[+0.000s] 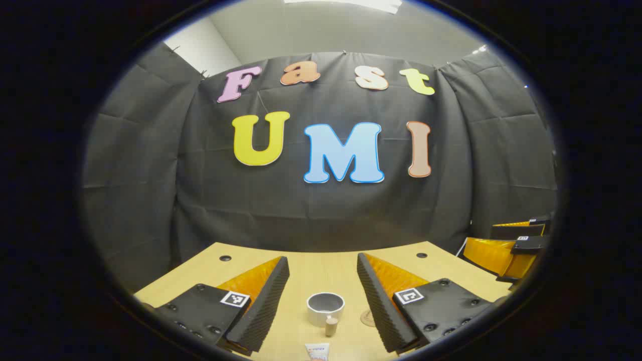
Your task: Put the toothbrush and toothpaste on the desktop into the cup, then pick up the cup and place it on the coaster on the desktop.
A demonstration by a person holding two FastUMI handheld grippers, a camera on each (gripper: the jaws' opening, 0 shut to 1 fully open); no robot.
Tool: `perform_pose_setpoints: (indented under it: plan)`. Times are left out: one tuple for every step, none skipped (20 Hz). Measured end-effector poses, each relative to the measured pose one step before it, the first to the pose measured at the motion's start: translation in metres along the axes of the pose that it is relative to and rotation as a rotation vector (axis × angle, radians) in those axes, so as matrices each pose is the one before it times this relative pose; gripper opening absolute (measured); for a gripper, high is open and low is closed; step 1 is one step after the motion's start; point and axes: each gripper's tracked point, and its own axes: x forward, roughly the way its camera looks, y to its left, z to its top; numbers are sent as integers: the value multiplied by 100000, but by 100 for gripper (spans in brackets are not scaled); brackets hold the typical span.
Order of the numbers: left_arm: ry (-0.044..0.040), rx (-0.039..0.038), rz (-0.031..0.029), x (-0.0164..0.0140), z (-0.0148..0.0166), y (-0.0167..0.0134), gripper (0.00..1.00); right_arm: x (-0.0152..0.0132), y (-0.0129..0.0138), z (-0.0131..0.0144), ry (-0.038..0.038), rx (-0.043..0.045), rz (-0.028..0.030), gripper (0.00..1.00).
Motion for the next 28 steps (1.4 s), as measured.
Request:
perform_pose_setpoints:
  plan:
    - [357, 56, -389, -10, -55, -79, 91, 54, -75, -47, 208, 102, -124, 94]
    - [304, 186, -113, -84, -54, 29, 92, -34, 19, -52, 203, -29, -96, 94]
    - [314, 96, -228, -46, -34, -38, 92, 58, -8, -57, 488, -104, -182, 94]
    - [479, -182, -515, 21, -72, -96, 91, 1, -65, -223, 459, -183, -275, 94]
    - [453, -205, -385, -42, -70, -56, 91, 16, -26, -92, 547, -65, -68, 94]
    - [769, -47, -381, 21, -84, -68, 91, 62, 62, -210, 651, 154, 142, 94]
    - [792, 172, -226, 5, -119, -24, 91, 123, 40, -127, 677, 191, 191, 94]
    - [1018, 340, -353, -109, -264, -28, 89, 80, 37, -216, 705, 210, 70, 94]
    - [681, 265, -389, -17, -89, -36, 91, 65, 21, -257, 1254, 234, 77, 94]
    - [719, 157, -406, -83, -72, 3, 90, 174, 246, -269, 1079, 250, 603, 94]
    - [482, 17, -335, 2, -32, -73, 90, 76, 74, -112, 884, 288, 451, 94]
    - [597, 92, -391, -44, -64, -9, 92, 86, -28, -246, 889, 130, 87, 94]
    - [536, 21, -468, 33, -42, -80, 92, 111, 82, -148, 903, -9, 152, 94]
    - [423, 22, -385, -234, -158, -40, 90, 73, 22, -218, 760, 33, 130, 94]
    - [599, 21, -177, 83, -106, 19, 92, 20, 65, -124, 954, -61, 105, 96]
    - [650, -32, -320, 0, -75, -34, 90, 125, 84, -288, 890, -167, 127, 94]
    - [1201, 87, -427, 150, -195, -40, 92, 109, 17, -163, 897, -251, 117, 94]
    - [1686, 297, -205, 68, -282, 48, 90, 113, 72, -391, 1277, -162, 262, 94]
    - [1137, -85, -345, -221, -196, 96, 90, -10, 75, -231, 1168, -10, 395, 94]
    - [1414, -361, -412, 36, -174, -77, 91, 187, 148, -321, 1292, 122, 221, 94]
    - [1462, -852, -229, -210, -362, -53, 91, 110, 18, -399, 1446, 176, 26, 94]
    - [2565, -1709, -937, -83, -444, -258, 91, 206, 22, -368, 1953, 487, 21, 94]
    - [3261, -1375, -129, -76, -586, -53, 92, 242, -56, -847, 3081, 481, -747, 94]
    - [2056, -979, 192, 73, -341, 58, 92, 199, -137, -572, 2471, -118, -427, 94]
    - [2088, -957, 277, -170, -483, 112, 91, 338, 37, -658, 2639, -170, -295, 94]
    - [2692, -796, -257, 162, -455, 78, 91, 181, -3, -577, 2598, 111, -270, 94]
    - [2558, -732, 378, -13, -333, -2, 91, 291, 33, -677, 2595, 340, 231, 94]
    - [2869, -568, 230, 435, -267, 121, 91, 242, 93, -511, 2658, 549, 353, 94]
